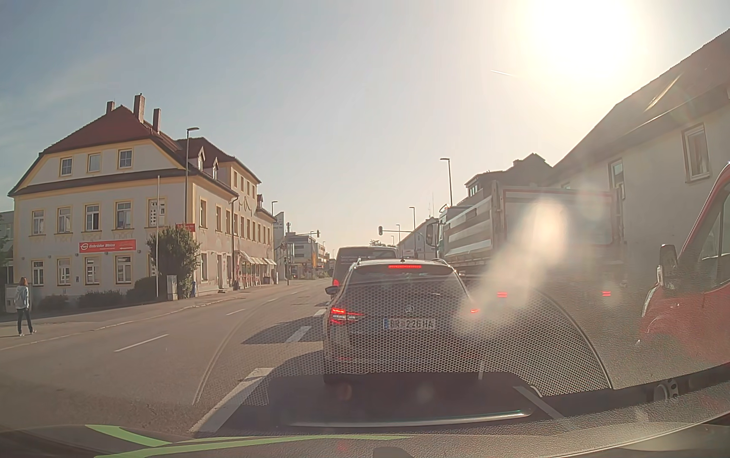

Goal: Follow the waypoints while adhering to traffic rules and regulations

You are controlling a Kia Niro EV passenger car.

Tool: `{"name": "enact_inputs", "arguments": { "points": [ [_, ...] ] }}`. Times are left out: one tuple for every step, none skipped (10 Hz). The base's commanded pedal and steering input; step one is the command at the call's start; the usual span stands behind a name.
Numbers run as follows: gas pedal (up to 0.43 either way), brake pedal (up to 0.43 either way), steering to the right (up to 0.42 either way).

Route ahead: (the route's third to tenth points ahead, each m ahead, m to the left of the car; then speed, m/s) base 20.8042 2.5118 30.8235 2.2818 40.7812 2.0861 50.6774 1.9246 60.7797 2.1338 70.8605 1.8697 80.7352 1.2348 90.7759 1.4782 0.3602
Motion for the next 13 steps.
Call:
{"name": "enact_inputs", "arguments": {
  "points": [
    [0.000,0.207,0.001],
    [0.000,0.207,0.001],
    [0.000,0.201,0.001],
    [0.000,0.207,0.001],
    [0.000,0.207,0.002],
    [0.000,0.207,0.001],
    [0.000,0.207,0.001],
    [0.000,0.213,0.001],
    [0.000,0.220,0.002],
    [0.000,0.226,0.002],
    [0.000,0.238,0.001],
    [0.000,0.299,0.001],
    [0.000,0.360,0.001]
  ]
}}
